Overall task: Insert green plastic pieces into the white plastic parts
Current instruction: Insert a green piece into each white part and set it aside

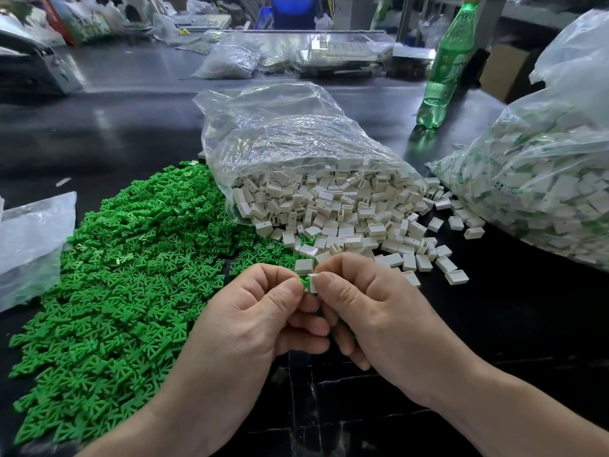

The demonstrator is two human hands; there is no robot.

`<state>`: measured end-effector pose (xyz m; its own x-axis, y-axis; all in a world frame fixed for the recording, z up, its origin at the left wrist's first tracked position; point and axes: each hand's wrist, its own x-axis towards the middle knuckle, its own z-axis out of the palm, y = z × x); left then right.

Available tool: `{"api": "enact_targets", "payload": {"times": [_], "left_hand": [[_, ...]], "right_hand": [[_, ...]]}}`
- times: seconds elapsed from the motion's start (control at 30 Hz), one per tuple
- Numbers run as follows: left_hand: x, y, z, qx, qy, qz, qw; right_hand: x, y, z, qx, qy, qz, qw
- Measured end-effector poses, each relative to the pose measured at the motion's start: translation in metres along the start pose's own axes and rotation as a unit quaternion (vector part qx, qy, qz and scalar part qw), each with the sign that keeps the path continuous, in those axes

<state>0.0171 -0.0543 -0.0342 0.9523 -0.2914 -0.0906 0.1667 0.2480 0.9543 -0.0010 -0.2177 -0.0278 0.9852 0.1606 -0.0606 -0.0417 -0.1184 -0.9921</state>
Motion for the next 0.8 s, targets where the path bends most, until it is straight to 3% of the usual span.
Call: {"api": "enact_targets", "payload": {"times": [0.3, 0.43, 0.53, 0.63, 0.8], "left_hand": [[-0.002, -0.001, 0.000, 0.010, -0.032, -0.021, 0.999], [0.001, 0.000, -0.001, -0.012, -0.040, -0.010, 0.999], [0.004, 0.001, -0.008, 0.041, -0.047, 0.018, 0.998], [0.008, 0.004, -0.018, 0.143, -0.003, 0.073, 0.987], [-0.003, 0.008, 0.000, -0.010, -0.053, -0.014, 0.998]], "right_hand": [[-0.002, -0.003, -0.006, -0.083, -0.026, -0.003, 0.996], [-0.005, -0.003, -0.003, -0.039, -0.012, -0.025, 0.999], [-0.004, -0.004, -0.002, -0.018, -0.005, -0.018, 1.000], [-0.003, -0.006, -0.002, 0.032, -0.033, 0.032, 0.998], [-0.015, -0.010, 0.028, 0.070, -0.133, 0.045, 0.988]]}}
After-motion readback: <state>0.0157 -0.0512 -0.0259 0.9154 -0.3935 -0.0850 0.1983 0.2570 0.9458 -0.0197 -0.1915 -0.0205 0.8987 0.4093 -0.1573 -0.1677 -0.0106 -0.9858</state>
